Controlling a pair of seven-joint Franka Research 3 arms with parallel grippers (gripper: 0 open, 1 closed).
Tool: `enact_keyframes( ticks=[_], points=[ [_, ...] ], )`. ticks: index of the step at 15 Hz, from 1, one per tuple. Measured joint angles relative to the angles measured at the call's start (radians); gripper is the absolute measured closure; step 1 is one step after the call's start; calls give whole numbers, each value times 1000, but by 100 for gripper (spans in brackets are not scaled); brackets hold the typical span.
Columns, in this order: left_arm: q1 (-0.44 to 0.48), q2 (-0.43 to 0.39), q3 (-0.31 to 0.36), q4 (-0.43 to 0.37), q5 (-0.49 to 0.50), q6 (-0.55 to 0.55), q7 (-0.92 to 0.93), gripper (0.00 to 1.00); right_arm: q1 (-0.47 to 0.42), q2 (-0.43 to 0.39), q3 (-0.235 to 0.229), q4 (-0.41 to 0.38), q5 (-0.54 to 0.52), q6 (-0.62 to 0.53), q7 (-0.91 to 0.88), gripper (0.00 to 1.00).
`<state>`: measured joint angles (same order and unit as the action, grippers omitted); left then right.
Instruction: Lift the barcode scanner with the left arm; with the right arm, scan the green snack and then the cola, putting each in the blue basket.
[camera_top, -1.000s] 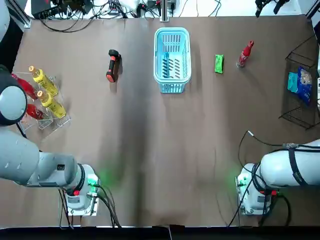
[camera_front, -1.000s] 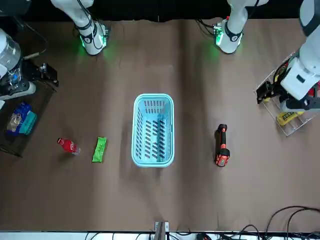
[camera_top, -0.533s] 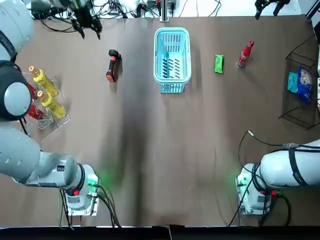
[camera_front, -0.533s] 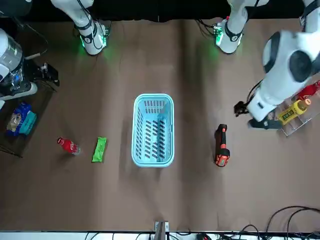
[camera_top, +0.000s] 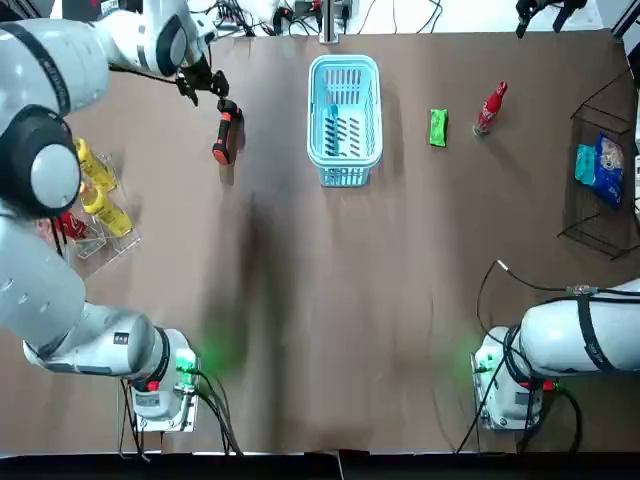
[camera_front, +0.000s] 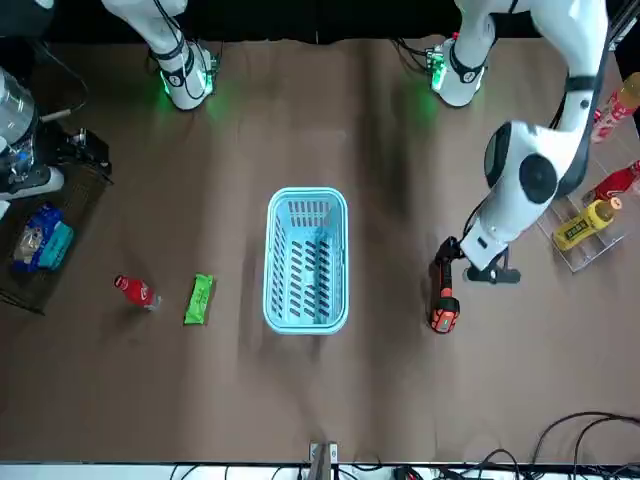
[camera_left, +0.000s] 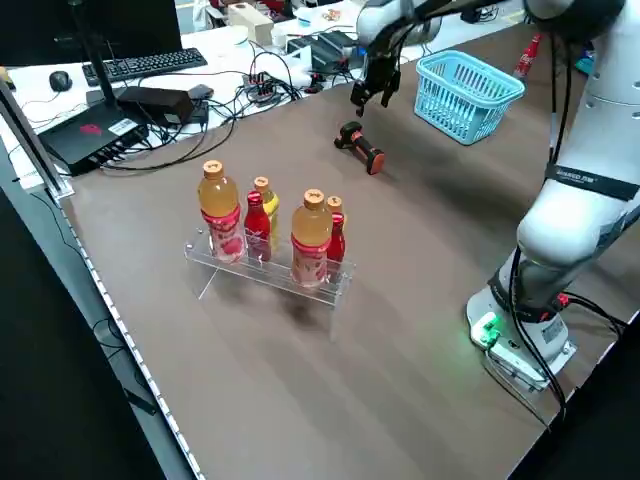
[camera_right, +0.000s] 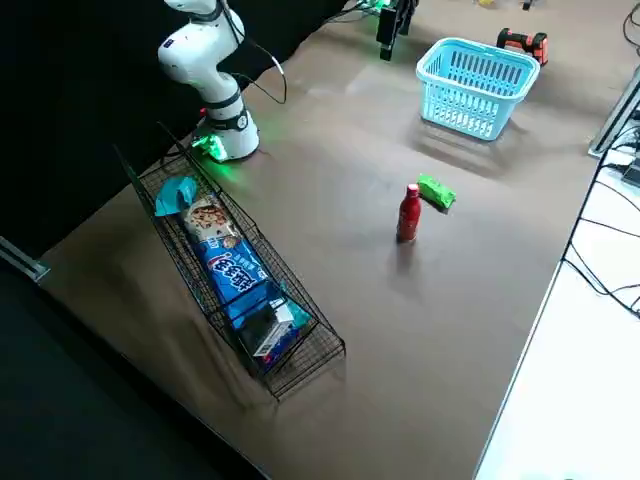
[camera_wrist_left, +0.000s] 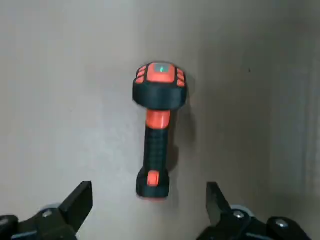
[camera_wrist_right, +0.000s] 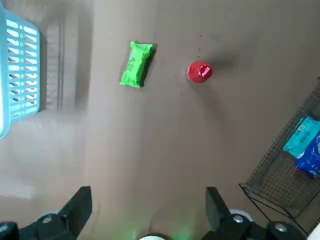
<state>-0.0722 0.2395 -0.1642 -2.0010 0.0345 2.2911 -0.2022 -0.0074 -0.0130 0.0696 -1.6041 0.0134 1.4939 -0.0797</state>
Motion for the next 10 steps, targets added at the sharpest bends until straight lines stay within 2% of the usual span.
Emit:
enact_keyframes(
  ticks=[1, 2, 4, 10],
  points=[
    [0, 33, 0, -1, 0, 52, -1, 0, -3, 0, 0, 0, -1, 3, 0, 0],
    [0, 106, 0, -2, 0, 161, -9, 0, -10, 0, 0, -1, -2, 20, 0, 0],
    [-2, 166, 0, -1, 0, 239, -20, 0, -20, 0, 0, -1, -3, 38, 0, 0],
    [-29, 255, 0, 15, 0, 261, -42, 0, -37, -1, -1, 0, -3, 44, 0, 0]
  ],
)
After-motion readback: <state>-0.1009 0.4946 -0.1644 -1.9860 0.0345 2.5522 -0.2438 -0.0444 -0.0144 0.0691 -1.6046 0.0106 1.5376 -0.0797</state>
